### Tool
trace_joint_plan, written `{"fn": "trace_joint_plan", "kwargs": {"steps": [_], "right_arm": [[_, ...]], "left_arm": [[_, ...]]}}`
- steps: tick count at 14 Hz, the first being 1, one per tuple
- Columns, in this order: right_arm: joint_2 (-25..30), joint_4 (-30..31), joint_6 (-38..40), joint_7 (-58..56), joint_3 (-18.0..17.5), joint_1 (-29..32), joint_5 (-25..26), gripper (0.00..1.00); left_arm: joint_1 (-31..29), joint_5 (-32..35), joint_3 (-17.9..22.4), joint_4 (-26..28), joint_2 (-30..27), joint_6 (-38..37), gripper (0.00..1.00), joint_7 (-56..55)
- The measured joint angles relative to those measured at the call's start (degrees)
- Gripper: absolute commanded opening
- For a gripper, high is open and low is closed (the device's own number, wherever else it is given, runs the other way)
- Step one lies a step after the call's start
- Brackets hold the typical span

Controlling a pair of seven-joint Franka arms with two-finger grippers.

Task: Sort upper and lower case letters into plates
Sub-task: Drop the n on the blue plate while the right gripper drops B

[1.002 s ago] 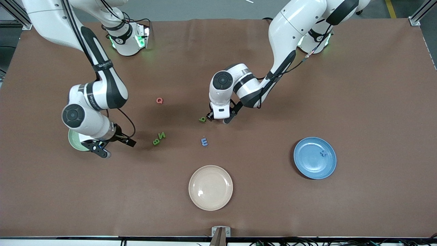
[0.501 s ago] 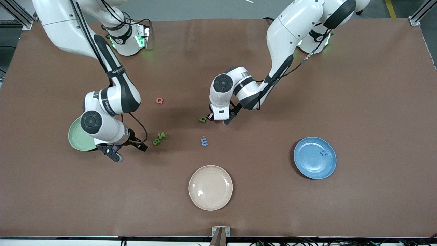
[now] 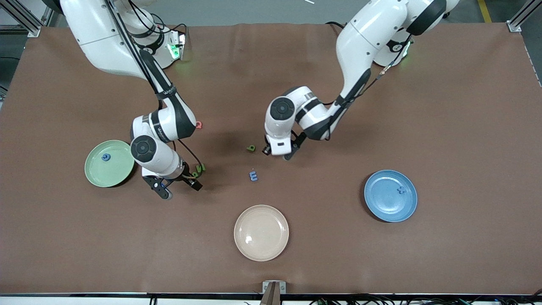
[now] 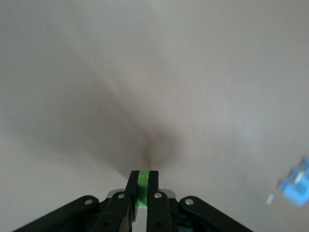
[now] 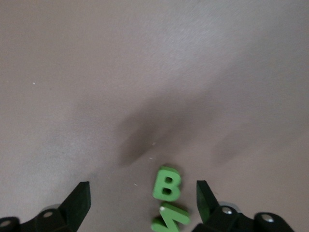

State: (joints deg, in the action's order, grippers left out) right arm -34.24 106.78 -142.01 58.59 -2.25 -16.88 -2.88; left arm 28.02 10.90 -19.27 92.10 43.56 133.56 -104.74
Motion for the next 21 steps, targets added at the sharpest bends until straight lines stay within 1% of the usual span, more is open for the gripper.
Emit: {"fn": "trace_joint_plan", "kwargs": {"steps": [2, 4, 6, 7, 10, 11, 12, 13, 14, 16, 17, 18, 21], "right_arm": [[-1.47, -0.02, -1.46, 0.24, 0.14, -0.05, 0.0, 0.75], [-1.81, -0.04, -1.53, 0.33, 0.41, -0.05, 0.0, 0.66], [-1.84, 0.02, -1.24, 0.37, 0.52, -0.05, 0.0, 0.63], [-1.87, 0.14, -1.04, 0.38, 0.51, -0.06, 0.0, 0.6], [-1.81, 0.33, -0.94, 0.38, 0.5, -0.22, 0.02, 0.48], [-1.81, 0.32, -0.89, 0.38, 0.51, -0.26, 0.02, 0.43], [-1.7, 0.31, -0.88, 0.38, 0.49, -0.29, 0.02, 0.37], [-1.6, 0.33, -0.6, 0.38, 0.49, -0.35, 0.03, 0.32], [-1.6, 0.33, -0.59, 0.37, 0.51, -0.38, 0.05, 0.26], [-1.4, 0.37, -0.13, 0.37, 0.53, -0.5, 0.06, 0.17], [-1.4, 0.37, -0.13, 0.34, 0.55, -0.52, 0.1, 0.1], [-1.4, 0.37, -0.13, 0.32, 0.55, -0.53, 0.1, 0.05], [-1.33, 0.1, 1.18, -0.7, 0.54, -0.56, 0.12, 0.05]], "left_arm": [[-4.58, 0.0, 0.05, -0.18, -3.21, -4.8, 0.0, 4.56], [-9.35, 0.0, 0.16, -0.14, -6.02, -8.74, 0.0, 10.28], [-14.25, 0.03, 0.21, -0.14, -8.0, -12.85, 0.0, 17.29], [-16.86, 0.27, 0.26, -0.13, -8.84, -14.69, 0.0, 21.32], [-25.77, 0.65, 0.38, 0.11, -9.9, -16.65, 0.03, 33.94], [-28.3, 1.18, 0.45, 0.47, -9.71, -16.66, 0.11, 37.43], [-30.52, 2.08, 0.47, 0.73, -9.32, -16.6, 0.34, 39.96], [-32.14, 2.58, 0.46, 0.8, -8.83, -16.4, 0.84, 41.82], [-33.01, 2.72, 0.43, 0.76, -8.34, -15.94, 1.0, 43.03], [-33.02, 2.93, 0.18, 0.19, -7.75, -15.34, 1.0, 43.45], [-32.67, 2.96, 0.02, -0.23, -7.74, -15.32, 1.0, 43.45], [-32.36, 2.96, -0.03, -0.6, -7.74, -15.32, 1.0, 43.45], [-31.83, 2.97, -0.27, -0.94, -7.74, -15.32, 1.0, 43.21]]}}
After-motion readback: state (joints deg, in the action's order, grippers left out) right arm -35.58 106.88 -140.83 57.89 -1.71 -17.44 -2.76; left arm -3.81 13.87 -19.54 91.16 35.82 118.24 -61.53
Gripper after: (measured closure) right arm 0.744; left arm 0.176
